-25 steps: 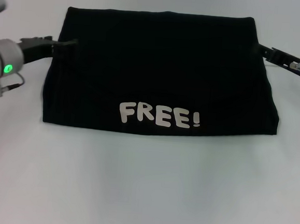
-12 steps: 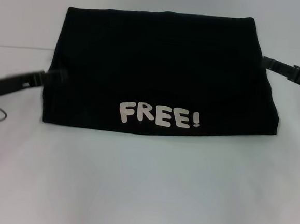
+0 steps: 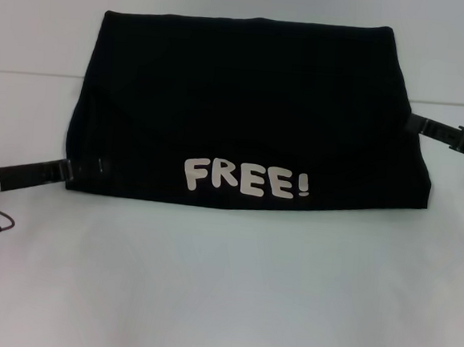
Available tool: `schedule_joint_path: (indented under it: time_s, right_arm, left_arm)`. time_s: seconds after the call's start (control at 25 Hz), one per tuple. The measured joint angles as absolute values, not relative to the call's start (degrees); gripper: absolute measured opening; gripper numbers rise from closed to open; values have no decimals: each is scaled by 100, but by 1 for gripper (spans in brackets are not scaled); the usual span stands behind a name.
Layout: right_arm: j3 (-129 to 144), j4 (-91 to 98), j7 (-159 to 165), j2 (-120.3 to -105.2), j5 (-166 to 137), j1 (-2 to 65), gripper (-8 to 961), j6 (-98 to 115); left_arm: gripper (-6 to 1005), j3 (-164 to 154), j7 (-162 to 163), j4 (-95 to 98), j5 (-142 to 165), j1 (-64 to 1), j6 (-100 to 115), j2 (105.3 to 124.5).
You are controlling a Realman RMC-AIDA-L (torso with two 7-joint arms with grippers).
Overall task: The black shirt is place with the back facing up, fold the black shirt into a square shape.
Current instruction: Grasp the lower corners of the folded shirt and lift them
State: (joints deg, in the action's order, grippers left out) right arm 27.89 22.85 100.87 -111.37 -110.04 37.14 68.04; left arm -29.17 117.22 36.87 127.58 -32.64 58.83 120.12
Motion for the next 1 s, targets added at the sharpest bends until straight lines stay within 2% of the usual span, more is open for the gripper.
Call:
schedule_joint_path:
  time_s: [1.0]
  right_arm:
    - [2804,2285,10069,-11180,-11004,3684,684,6791]
  left_arm:
    - [765,-2986,11525,3694,12919,-3240,5848,12032]
